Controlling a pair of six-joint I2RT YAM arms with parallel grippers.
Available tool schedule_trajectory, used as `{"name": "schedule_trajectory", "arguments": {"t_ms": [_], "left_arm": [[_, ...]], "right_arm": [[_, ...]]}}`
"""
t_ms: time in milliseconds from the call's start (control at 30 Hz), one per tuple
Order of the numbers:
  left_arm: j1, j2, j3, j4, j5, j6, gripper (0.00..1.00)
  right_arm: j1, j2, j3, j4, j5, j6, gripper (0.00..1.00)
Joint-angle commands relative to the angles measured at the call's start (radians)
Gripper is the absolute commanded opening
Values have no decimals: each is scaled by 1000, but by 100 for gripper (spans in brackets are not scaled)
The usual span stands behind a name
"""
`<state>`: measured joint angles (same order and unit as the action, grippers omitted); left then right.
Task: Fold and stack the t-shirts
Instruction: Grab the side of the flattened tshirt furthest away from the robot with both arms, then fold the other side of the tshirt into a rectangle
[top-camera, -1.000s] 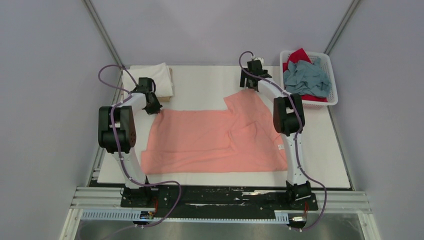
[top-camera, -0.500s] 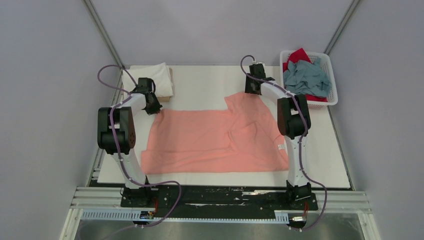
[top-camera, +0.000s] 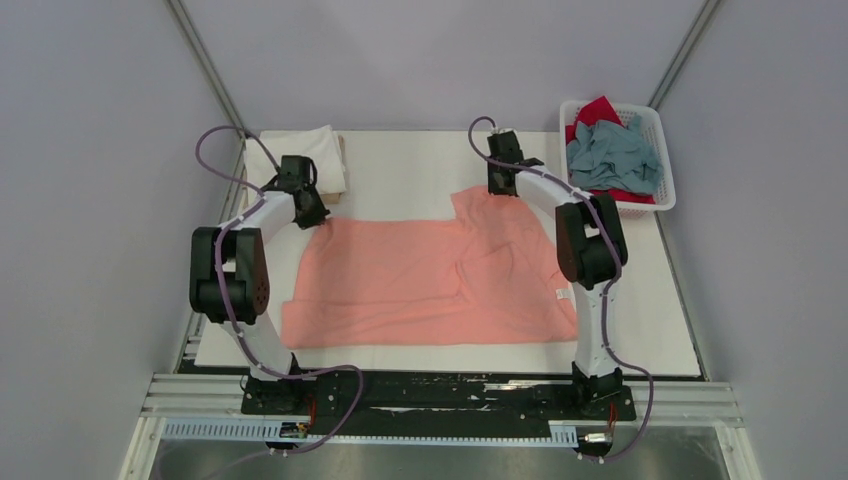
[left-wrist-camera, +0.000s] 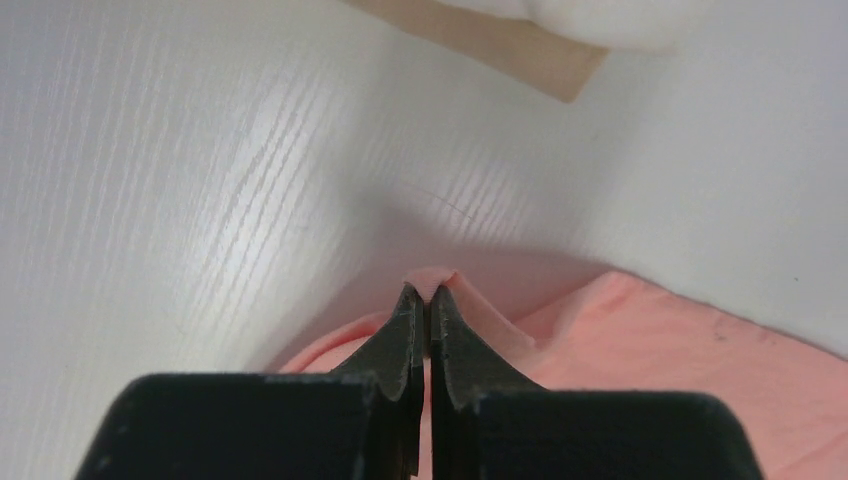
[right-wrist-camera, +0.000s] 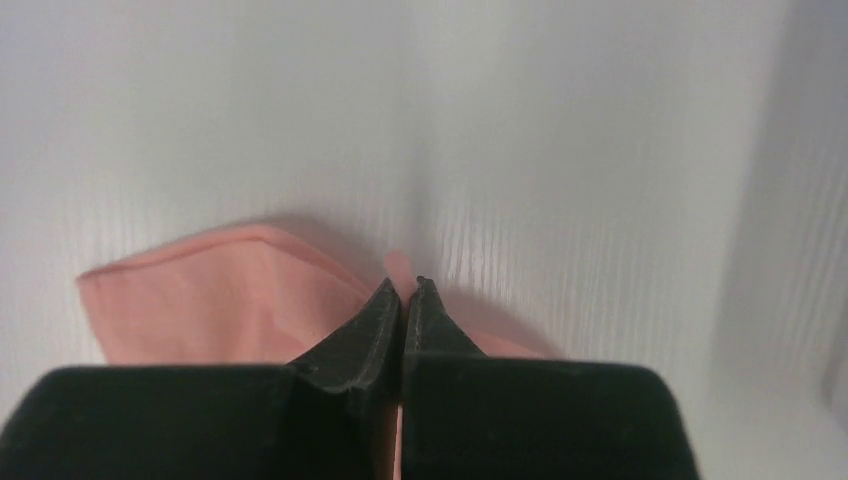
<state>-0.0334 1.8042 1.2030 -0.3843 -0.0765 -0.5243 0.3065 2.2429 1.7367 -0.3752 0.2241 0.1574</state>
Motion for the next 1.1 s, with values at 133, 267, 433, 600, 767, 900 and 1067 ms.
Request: {"name": "schedule_trajectory", "arguments": {"t_ms": [133, 267, 433, 600, 767, 900, 1067], "left_arm": [[-39, -221, -145, 1, -65, -89, 0], [-55, -335, -241, -22, -106, -141, 0], [-72, -479, -338, -67, -147, -234, 0], [-76, -628, -432, -115, -192, -305, 0], [-75, -727, -497, -146, -194, -340, 0], [-74, -793, -525, -198, -213, -371, 0], [-75, -863, -553, -258, -267, -415, 0]], "right_arm": [[68, -359, -269, -3, 93, -41, 0], [116, -511, -387, -20, 113, -45, 0], [162, -692, -512, -69, 124, -39, 0], [197, -865, -626, -132, 117, -19, 0], [230, -988, -700, -216, 104, 19, 0], [282, -1054, -741, -291, 110, 51, 0], [332, -1086, -774, -410, 178, 144, 0]]}}
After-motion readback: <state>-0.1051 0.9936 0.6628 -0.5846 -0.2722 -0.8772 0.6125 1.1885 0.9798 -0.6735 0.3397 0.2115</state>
